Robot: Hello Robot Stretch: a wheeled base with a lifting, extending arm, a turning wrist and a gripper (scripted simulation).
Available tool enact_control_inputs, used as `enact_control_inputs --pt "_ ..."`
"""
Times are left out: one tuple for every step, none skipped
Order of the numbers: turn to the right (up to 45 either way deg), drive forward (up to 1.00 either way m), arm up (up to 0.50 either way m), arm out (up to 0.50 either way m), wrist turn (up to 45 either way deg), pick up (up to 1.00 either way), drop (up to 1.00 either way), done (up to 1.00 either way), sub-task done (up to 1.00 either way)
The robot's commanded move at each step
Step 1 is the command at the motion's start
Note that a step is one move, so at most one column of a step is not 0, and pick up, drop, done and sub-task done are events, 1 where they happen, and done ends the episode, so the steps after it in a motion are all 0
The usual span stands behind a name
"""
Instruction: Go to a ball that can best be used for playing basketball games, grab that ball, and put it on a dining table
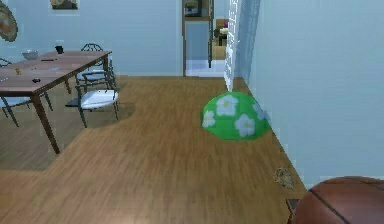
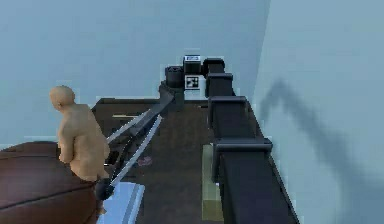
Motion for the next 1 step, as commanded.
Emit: enact_control_inputs --pt "0.0 0.00 0.00 -0.30 0.0 0.00 0.00 0.00 0.00"
